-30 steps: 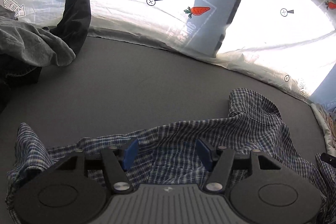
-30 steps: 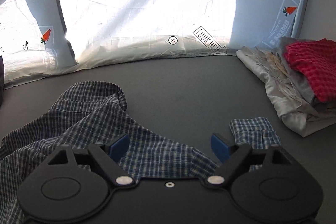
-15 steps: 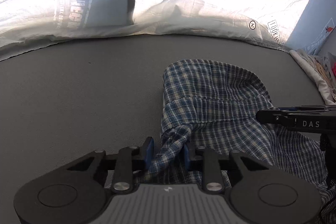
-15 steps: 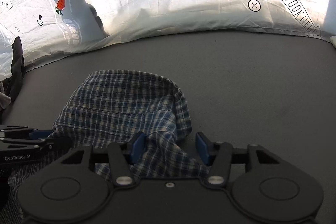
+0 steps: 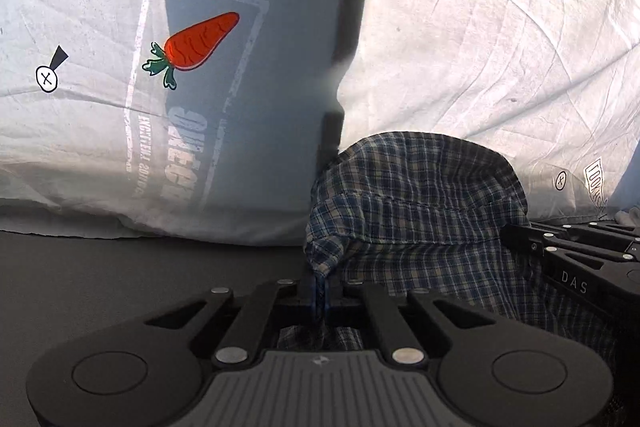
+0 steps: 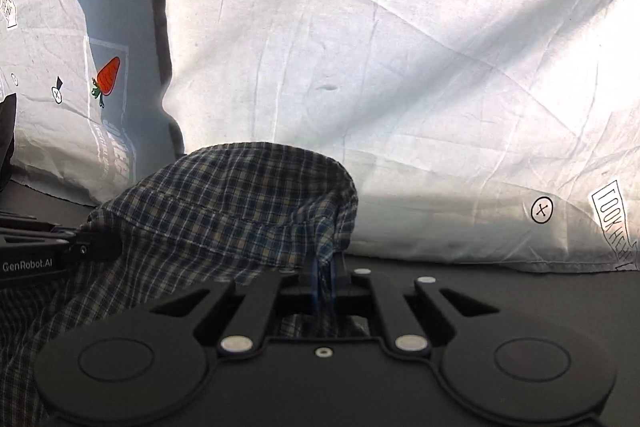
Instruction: Fold clothes
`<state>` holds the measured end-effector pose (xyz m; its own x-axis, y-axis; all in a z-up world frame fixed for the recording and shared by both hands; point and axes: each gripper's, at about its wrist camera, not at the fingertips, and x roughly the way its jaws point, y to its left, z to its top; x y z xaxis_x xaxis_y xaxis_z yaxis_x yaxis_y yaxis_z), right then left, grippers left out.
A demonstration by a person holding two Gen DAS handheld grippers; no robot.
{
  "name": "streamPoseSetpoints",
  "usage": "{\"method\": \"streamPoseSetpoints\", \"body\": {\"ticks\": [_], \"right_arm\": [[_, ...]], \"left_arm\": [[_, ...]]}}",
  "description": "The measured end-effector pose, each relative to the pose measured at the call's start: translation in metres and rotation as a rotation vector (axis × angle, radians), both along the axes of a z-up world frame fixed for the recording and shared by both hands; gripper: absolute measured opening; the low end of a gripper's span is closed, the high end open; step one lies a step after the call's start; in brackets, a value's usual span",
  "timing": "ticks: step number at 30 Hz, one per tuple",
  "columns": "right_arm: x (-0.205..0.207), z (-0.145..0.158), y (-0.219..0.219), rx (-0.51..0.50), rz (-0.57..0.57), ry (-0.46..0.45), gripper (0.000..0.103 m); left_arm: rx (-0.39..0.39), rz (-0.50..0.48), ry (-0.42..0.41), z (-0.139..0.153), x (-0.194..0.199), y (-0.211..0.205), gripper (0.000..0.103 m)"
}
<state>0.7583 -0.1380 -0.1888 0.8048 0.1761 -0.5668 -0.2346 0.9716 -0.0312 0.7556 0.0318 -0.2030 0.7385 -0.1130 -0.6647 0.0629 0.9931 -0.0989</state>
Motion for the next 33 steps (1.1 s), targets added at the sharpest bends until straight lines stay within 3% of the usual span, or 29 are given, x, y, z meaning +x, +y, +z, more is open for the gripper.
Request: {"method": "streamPoseSetpoints", "body": {"ticks": [3, 6, 8, 10, 11, 12, 14, 16, 17, 20, 23, 29, 33], "right_arm": [[0.027, -0.023, 0.011, -0.038, -0.014, 0.054, 0.006], [0.031, -0.039, 0.020, -0.101, -0.009, 0.036, 0.012], [0.028, -0.039, 0.025, -0.175, -0.007, 0.014, 0.022], [0.029, -0.034, 0.025, -0.231, -0.020, 0.017, 0.043], [0.029, -0.030, 0.024, -0.242, -0.028, 0.030, 0.048], [0.026, -0.022, 0.018, -0.221, -0.047, 0.042, 0.057], [0.014, -0.001, 0.000, -0.143, -0.101, 0.050, 0.065], [-0.018, 0.024, -0.027, -0.027, -0.147, 0.045, 0.085], [-0.036, 0.033, -0.041, 0.019, -0.161, 0.039, 0.087], [-0.100, 0.044, -0.075, 0.066, -0.210, 0.056, 0.087], [-0.169, 0.036, -0.112, 0.112, -0.330, 0.118, 0.087], [-0.300, 0.004, -0.168, 0.119, -0.449, 0.225, 0.087], [-0.365, -0.015, -0.182, 0.089, -0.477, 0.286, 0.087]], "left_arm": [[0.011, 0.021, 0.038, -0.024, 0.014, 0.000, 0.009], [0.013, 0.031, -0.003, -0.030, 0.009, 0.000, 0.012], [0.012, 0.033, 0.001, -0.029, 0.010, 0.001, 0.013], [0.013, 0.053, 0.031, -0.021, 0.009, 0.003, 0.022], [0.013, 0.069, 0.037, -0.015, 0.004, 0.005, 0.027], [0.014, 0.084, 0.043, -0.008, -0.001, 0.007, 0.028], [0.004, 0.115, 0.035, 0.009, -0.029, 0.016, 0.031], [-0.008, 0.146, 0.022, 0.028, -0.060, 0.025, 0.035], [-0.008, 0.164, 0.019, 0.036, -0.081, 0.029, 0.036], [0.017, 0.221, 0.030, 0.053, -0.154, 0.037, 0.039], [0.053, 0.277, 0.061, 0.061, -0.229, 0.041, 0.041], [0.066, 0.428, 0.210, 0.032, -0.366, 0.055, 0.045], [-0.079, 0.508, 0.288, 0.012, -0.433, 0.069, 0.045]]}}
